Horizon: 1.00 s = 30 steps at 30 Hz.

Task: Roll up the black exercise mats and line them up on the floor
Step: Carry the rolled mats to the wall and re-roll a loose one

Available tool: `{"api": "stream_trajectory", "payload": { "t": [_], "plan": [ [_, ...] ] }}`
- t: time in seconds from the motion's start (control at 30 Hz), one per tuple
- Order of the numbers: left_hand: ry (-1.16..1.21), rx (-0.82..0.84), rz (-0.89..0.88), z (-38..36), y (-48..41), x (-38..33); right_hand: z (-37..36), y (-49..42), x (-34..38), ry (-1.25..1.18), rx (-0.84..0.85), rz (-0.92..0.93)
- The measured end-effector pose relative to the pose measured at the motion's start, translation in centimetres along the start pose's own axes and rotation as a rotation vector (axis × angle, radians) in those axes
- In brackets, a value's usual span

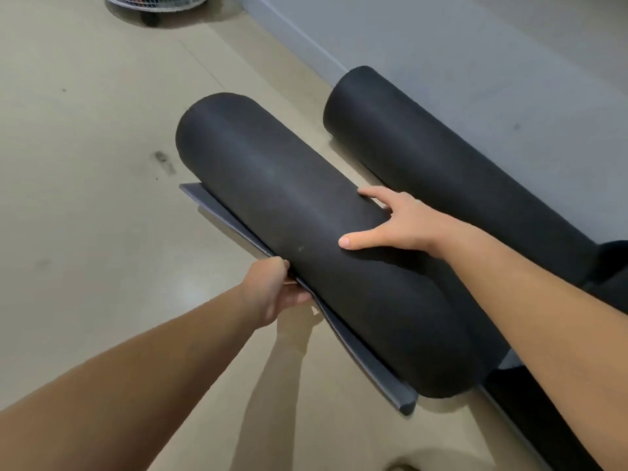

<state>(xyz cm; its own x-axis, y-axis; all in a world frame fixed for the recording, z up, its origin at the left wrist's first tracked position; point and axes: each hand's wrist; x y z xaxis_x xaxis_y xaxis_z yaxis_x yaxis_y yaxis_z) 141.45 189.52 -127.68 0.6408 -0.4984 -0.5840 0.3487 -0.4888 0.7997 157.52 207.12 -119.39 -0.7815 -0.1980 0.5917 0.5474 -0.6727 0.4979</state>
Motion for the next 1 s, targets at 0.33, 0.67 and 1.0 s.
{"api": "stream_trajectory", "payload": {
  "t": [0.33,0.67,1.0],
  "plan": [
    [0.314,-0.007,0.008,-1.5,-2.5,4.5,2.0,-1.4,-2.8,0.011,0.091,-0.119],
    [-0.072,0.209,-0.09,-5.3,-2.1,2.8,3.8,-1.7,-3.9,-0.069,-0.009,-0.114],
    [-0.02,0.371,-0.043,-10.1,-4.3,3.6,6.0,-1.0,-7.5,0.044,-0.101,-0.183]
  ]
}}
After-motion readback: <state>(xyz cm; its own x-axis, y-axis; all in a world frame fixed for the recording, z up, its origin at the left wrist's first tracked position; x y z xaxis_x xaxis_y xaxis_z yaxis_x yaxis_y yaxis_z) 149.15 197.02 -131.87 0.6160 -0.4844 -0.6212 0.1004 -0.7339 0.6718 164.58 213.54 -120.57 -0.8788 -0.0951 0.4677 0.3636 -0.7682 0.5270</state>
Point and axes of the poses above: each hand's wrist, its own y-axis away from the middle knuckle, its own z-axis out of the back of the hand, x = y × z, and after that the axes turned 2 degrees about -x, right-handed
